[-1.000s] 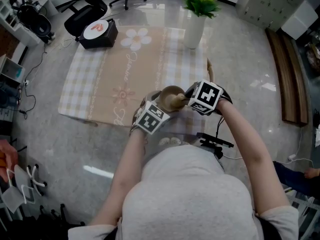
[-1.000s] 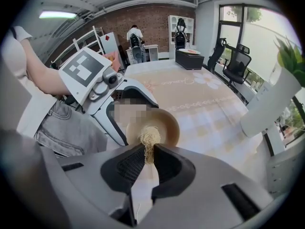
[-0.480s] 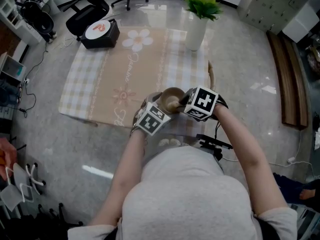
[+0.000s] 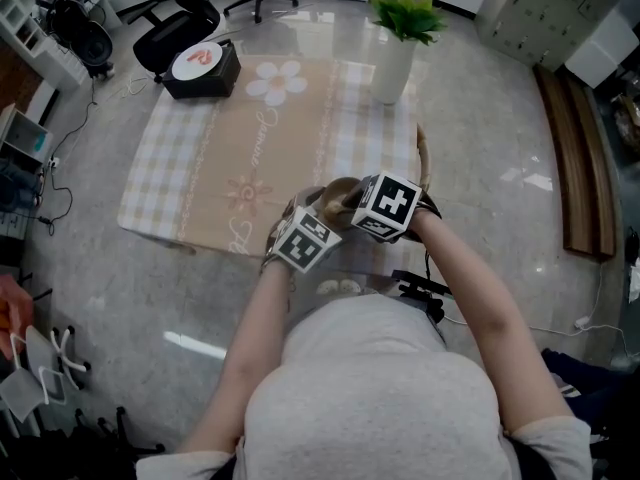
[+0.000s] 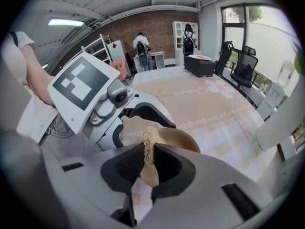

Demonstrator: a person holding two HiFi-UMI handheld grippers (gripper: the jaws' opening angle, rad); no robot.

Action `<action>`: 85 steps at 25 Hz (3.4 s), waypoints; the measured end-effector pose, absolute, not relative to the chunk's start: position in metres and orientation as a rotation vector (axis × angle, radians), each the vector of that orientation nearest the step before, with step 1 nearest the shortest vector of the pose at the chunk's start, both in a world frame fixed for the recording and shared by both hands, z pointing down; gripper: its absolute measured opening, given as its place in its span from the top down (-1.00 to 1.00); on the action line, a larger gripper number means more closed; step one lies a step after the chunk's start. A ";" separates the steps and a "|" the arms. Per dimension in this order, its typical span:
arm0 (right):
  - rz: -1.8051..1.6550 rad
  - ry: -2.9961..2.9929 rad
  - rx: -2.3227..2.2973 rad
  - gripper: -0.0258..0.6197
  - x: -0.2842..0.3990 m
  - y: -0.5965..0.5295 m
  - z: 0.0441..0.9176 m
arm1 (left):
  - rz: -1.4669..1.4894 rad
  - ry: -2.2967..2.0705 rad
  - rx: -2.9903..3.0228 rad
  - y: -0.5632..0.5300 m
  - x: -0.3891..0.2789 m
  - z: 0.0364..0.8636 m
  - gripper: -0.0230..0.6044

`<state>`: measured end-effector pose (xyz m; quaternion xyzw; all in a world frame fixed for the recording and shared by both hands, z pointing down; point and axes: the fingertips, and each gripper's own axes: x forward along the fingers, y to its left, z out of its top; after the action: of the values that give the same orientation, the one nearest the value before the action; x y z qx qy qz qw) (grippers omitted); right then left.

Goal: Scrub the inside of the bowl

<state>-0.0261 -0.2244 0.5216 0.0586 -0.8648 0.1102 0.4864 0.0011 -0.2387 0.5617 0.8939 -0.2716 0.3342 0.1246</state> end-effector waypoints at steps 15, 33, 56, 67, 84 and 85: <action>0.292 -2.081 0.479 0.73 -0.006 -0.265 0.528 | 0.975 -0.788 2.606 -0.239 0.001 0.563 -0.48; 0.103 -1.979 0.485 0.73 0.026 -0.268 0.525 | 0.967 -0.780 2.614 -0.240 0.001 0.562 -0.48; 0.433 -2.096 0.327 0.74 0.001 -0.238 0.531 | 0.990 -0.751 2.623 -0.241 0.001 0.564 -0.48; 0.385 -2.145 0.596 0.73 0.001 -0.272 0.533 | 0.999 -0.747 2.619 -0.239 0.001 0.563 -0.48; 0.240 -1.995 0.464 0.73 0.024 -0.261 0.531 | 1.014 -0.749 2.606 -0.240 0.000 0.566 -0.48; 0.227 -1.979 0.441 0.73 0.026 -0.258 0.530 | 1.015 -0.749 2.606 -0.240 0.000 0.566 -0.48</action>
<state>0.0256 -0.2583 0.5302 0.1841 -0.8267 0.0950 0.5231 0.0003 -0.2402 0.5660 0.8933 -0.2567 0.3478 0.1230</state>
